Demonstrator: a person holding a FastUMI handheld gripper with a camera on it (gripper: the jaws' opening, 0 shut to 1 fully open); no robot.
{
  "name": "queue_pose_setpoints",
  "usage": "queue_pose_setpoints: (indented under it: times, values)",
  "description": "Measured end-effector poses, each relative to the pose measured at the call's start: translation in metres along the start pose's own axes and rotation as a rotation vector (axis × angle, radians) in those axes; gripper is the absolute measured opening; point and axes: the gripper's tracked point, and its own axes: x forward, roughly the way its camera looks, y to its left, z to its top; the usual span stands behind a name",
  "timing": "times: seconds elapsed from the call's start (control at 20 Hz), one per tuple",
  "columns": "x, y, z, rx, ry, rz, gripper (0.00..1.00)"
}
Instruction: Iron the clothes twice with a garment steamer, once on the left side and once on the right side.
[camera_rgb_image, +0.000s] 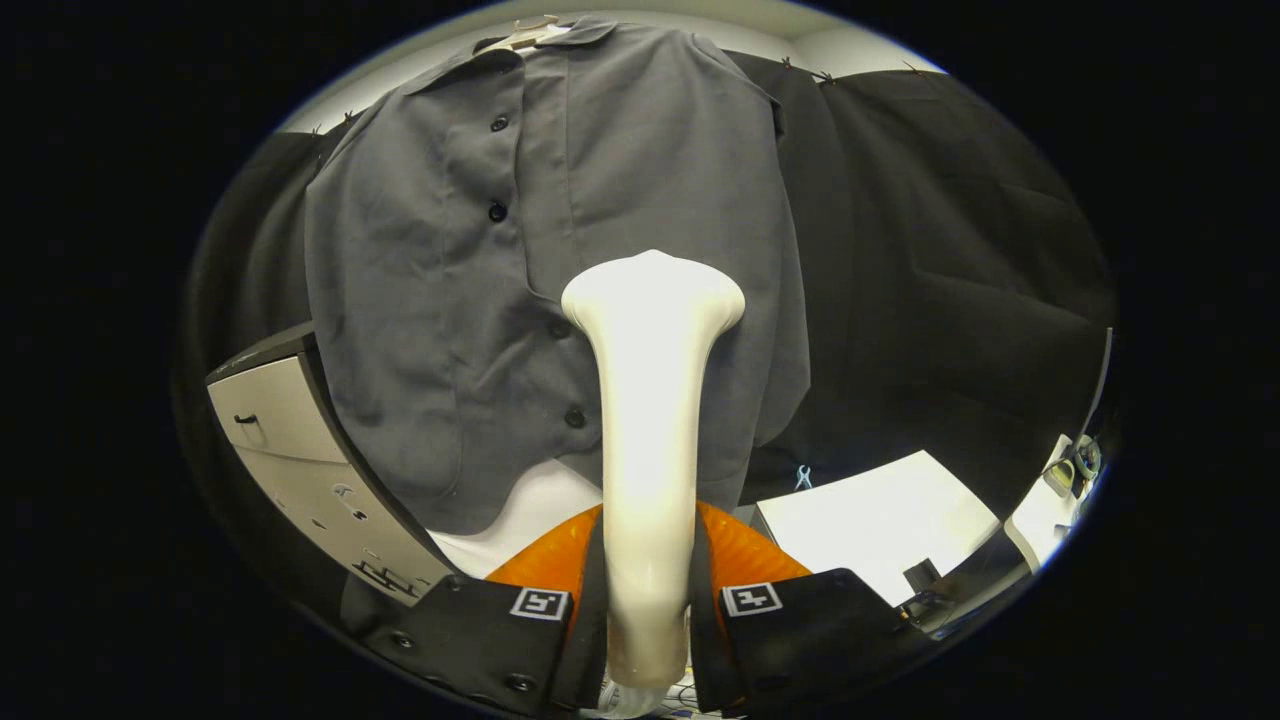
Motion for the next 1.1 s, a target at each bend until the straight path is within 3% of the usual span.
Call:
queue_pose_setpoints:
  times: [0.5,0.75,1.1]
  values:
    - [0.006,-0.018,-0.058,0.035,0.089,-0.053,0.42]
    - [-0.012,-0.013,-0.031,0.041,0.025,-0.059,0.42]
    - [-0.070,0.019,0.039,0.035,-0.152,-0.047,0.42]
